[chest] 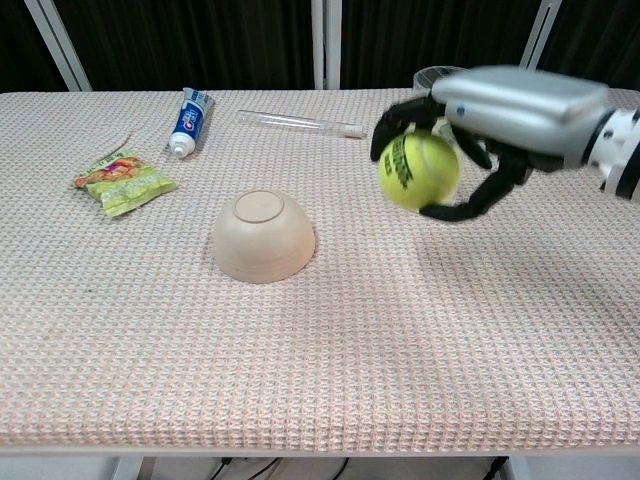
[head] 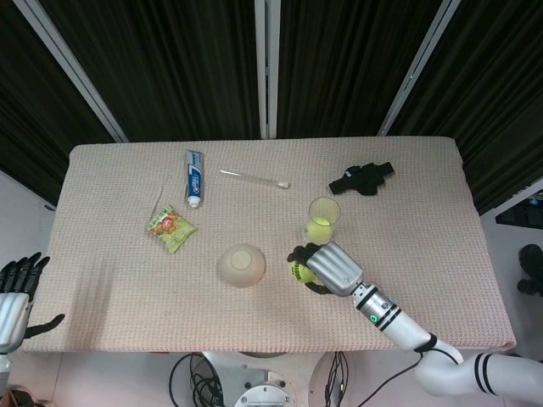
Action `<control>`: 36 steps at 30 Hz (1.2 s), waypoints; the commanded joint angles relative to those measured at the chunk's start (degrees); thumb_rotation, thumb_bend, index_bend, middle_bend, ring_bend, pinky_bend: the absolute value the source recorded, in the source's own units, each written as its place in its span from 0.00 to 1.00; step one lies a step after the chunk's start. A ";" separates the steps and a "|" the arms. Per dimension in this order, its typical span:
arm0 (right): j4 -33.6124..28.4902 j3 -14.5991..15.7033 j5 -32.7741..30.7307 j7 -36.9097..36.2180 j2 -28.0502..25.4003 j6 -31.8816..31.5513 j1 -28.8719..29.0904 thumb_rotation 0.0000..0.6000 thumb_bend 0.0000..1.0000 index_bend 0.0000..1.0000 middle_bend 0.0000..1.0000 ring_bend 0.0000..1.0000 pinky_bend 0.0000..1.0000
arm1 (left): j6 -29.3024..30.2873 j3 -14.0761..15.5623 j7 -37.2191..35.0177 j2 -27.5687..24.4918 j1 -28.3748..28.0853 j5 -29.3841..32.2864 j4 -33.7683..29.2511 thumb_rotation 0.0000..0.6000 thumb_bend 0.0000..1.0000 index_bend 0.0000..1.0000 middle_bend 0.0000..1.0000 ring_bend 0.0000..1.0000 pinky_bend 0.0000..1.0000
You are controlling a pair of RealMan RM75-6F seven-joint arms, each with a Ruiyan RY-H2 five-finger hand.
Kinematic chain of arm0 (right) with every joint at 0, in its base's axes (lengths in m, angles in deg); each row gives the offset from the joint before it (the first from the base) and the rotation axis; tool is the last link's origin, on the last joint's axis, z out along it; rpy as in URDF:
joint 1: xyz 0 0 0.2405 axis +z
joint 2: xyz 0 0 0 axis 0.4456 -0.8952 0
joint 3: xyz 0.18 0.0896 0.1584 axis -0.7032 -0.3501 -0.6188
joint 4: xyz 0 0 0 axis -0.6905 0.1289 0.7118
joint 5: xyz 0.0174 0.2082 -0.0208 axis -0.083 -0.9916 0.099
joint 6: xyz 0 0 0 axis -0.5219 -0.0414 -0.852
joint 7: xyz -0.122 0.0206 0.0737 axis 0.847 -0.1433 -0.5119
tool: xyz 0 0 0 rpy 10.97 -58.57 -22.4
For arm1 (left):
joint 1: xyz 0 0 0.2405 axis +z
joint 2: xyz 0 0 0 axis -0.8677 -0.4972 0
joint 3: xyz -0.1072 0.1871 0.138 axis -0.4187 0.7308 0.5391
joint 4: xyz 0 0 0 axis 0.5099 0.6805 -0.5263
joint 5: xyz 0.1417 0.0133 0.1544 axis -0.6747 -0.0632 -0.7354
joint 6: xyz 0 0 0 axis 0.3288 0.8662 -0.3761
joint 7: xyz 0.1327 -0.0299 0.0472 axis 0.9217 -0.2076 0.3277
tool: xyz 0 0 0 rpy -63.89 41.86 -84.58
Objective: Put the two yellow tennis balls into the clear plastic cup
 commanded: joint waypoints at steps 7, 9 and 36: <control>-3.17 -10.46 -9.78 7.17 -4.35 -5.06 1.35 1.00 0.38 0.72 0.53 0.48 0.69 | -0.06 -0.06 0.44 -0.07 -0.04 0.02 -0.27 1.00 0.00 0.00 0.00 0.00 0.00; -2.44 -10.96 -12.54 8.38 -4.23 -4.57 1.63 1.00 0.38 0.72 0.53 0.48 0.69 | -0.10 -0.05 0.57 -0.13 -0.07 -0.01 -0.38 1.00 0.00 0.00 0.00 0.00 0.00; 2.18 -8.94 -17.57 0.73 -4.63 2.44 3.69 1.00 0.13 0.00 0.07 0.00 0.16 | 0.09 -0.25 2.74 -0.81 -0.17 -0.09 -2.06 1.00 0.00 0.00 0.00 0.00 0.00</control>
